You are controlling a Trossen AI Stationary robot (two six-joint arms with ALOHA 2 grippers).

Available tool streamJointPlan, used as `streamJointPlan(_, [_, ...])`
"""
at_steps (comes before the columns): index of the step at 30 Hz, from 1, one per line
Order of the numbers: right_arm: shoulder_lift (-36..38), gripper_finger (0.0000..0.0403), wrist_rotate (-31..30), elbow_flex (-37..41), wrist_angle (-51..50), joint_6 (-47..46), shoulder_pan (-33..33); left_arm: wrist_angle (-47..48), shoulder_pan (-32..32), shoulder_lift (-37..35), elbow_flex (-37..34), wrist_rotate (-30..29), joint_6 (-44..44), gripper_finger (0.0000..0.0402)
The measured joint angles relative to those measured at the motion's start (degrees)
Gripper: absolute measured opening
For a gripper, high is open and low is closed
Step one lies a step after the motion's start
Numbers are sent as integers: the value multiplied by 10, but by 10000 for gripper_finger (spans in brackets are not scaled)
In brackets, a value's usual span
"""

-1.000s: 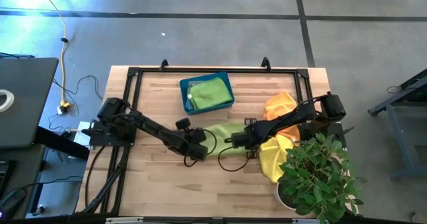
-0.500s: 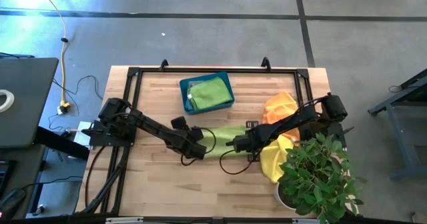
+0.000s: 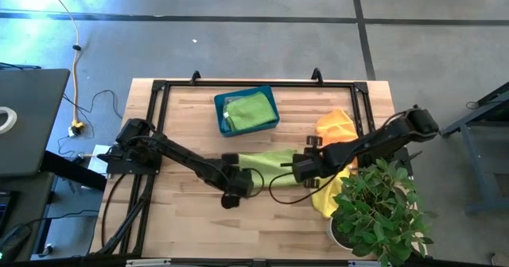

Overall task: Fold microfiber towels
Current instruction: Fold the green microfiber cloth

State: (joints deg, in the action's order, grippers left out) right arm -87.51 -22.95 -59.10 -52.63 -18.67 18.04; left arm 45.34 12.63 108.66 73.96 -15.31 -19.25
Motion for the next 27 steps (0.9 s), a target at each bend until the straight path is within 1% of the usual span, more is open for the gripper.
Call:
streamJointPlan(3, [17,138,-32,0,-1,-9,10,-24,-12,10,-1,18,28,122])
streamJointPlan(6, [18,138,-42,1,-1,-25,17,-34,-27,24,0,38,35,118])
streamJointPlan(8, [19,138,-50,17,23,-34,22,-34,-35,38,-1,44,35,116])
streamJointPlan(11, [25,138,-41,77,72,-47,31,-36,-43,57,1,50,42,112])
streamJointPlan(15, [46,138,-20,163,154,-105,43,-40,-44,71,2,64,51,105])
streamJointPlan(18, [70,138,-16,213,221,-138,51,-41,-44,72,2,69,53,99])
streamJointPlan(20, [86,138,-15,241,256,-161,53,-41,-44,72,1,73,42,96])
streamJointPlan(23, [103,138,-7,270,306,-209,53,-40,-44,72,1,87,3,91])
streamJointPlan(27, [105,138,-3,289,373,-295,53,-48,-32,73,1,97,-90,86])
